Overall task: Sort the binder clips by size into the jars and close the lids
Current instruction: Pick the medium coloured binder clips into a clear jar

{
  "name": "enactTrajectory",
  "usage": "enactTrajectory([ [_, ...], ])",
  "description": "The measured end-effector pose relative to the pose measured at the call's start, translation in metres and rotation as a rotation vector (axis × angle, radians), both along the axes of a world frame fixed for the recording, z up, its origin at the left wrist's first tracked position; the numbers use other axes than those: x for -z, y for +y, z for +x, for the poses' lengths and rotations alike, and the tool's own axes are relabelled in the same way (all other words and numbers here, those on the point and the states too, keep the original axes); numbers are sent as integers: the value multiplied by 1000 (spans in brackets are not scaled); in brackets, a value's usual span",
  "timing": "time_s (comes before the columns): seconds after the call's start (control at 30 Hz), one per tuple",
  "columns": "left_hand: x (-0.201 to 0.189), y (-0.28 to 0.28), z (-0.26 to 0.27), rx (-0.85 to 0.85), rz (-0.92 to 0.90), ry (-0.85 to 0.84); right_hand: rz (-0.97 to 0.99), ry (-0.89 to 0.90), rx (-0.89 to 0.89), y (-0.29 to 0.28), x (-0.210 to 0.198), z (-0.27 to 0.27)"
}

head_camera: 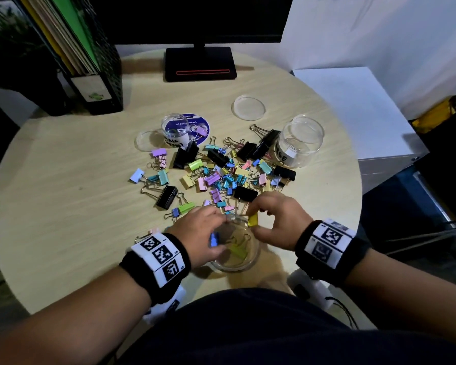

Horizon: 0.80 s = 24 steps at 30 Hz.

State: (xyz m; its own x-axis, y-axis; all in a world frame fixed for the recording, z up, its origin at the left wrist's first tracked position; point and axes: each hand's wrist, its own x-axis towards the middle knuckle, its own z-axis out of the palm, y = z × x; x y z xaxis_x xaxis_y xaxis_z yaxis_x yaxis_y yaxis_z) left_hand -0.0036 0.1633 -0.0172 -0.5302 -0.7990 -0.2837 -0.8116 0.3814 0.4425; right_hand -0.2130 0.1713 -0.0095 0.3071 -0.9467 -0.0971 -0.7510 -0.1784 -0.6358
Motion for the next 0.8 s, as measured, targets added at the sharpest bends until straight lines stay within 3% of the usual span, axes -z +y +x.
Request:
enactTrajectory([
  [0.1, 2, 0, -1, -10, -11, 5, -42, 160, -196, 5, 2, 3],
  [0.2, 1, -2, -2, -1, -1, 19, -53, 234, -262, 11, 8, 3],
  [0.3, 1, -2, -2, 1, 7, 28, -58, 159, -107, 12, 13, 2],
  [0.4, 1, -2, -2, -11, 3, 62, 92, 144, 100, 5, 6, 3],
  [0.6, 5, -6, -11, -44, 43, 193, 167, 257, 91, -6, 0, 3],
  [0.7, 2, -10, -13, -153, 102, 373, 172, 268, 133, -6, -5, -8],
  [0.8, 0, -18, -16, -241, 86, 408, 185, 270, 171, -4, -7, -23],
])
